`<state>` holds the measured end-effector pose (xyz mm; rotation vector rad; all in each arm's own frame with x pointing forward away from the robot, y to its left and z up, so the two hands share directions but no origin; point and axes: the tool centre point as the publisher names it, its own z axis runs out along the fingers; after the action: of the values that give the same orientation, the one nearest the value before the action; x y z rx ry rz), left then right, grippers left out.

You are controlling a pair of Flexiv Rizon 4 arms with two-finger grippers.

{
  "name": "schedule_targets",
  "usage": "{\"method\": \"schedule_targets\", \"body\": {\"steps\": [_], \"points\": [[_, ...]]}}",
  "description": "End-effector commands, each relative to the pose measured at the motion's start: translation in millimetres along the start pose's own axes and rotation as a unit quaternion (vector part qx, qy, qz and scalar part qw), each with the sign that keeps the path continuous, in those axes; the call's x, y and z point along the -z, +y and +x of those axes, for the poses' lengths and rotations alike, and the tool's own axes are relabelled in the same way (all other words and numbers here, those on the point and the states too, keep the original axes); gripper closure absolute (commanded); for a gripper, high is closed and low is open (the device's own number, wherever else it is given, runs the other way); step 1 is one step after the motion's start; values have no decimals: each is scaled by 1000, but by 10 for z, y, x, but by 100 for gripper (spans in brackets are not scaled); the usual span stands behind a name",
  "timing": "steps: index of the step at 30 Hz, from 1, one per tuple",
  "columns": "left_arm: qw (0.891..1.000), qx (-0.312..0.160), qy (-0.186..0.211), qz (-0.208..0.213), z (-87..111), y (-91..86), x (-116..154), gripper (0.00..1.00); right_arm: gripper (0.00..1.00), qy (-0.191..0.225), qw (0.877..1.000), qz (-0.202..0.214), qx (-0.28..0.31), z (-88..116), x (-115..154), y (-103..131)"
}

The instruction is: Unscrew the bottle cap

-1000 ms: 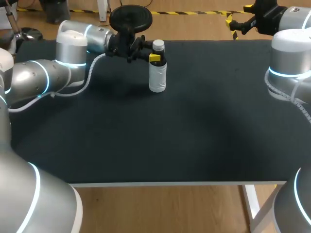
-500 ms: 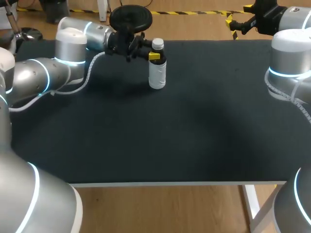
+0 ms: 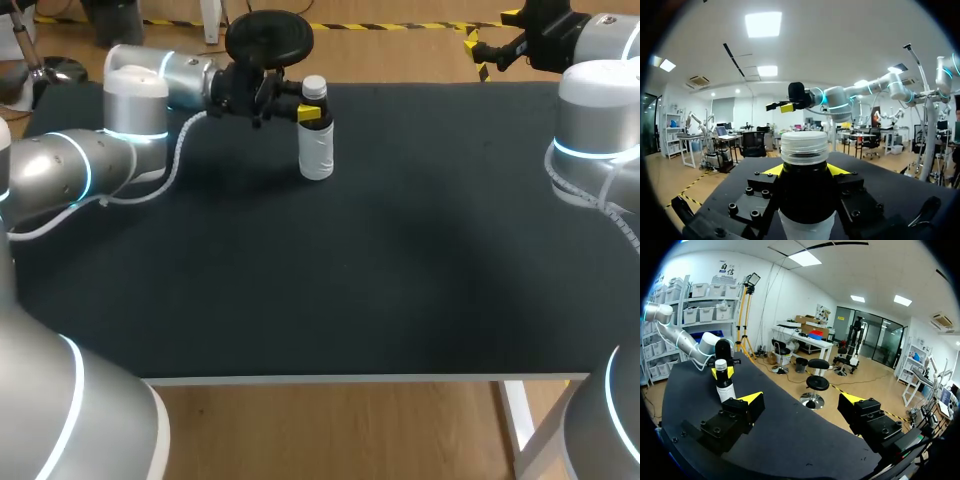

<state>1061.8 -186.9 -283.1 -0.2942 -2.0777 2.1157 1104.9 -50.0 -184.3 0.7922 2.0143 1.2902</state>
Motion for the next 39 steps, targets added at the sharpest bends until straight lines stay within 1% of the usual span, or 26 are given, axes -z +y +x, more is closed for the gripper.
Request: {"method": "schedule_targets", "body": {"steps": [1, 14, 20, 39], "points": [[999, -1, -39, -7, 103, -87, 7, 100, 0, 0, 1000, 0, 0, 0, 1, 0], [999, 15, -43, -8, 70, -55, 37, 100, 0, 0, 1000, 0, 0, 0, 1, 0], [998, 14, -54, -16, 82, -60, 59, 100, 0, 0, 1000, 0, 0, 0, 1, 0], [998, 14, -54, -16, 82, -60, 59, 100, 0, 0, 1000, 0, 0, 0, 1, 0]]}}
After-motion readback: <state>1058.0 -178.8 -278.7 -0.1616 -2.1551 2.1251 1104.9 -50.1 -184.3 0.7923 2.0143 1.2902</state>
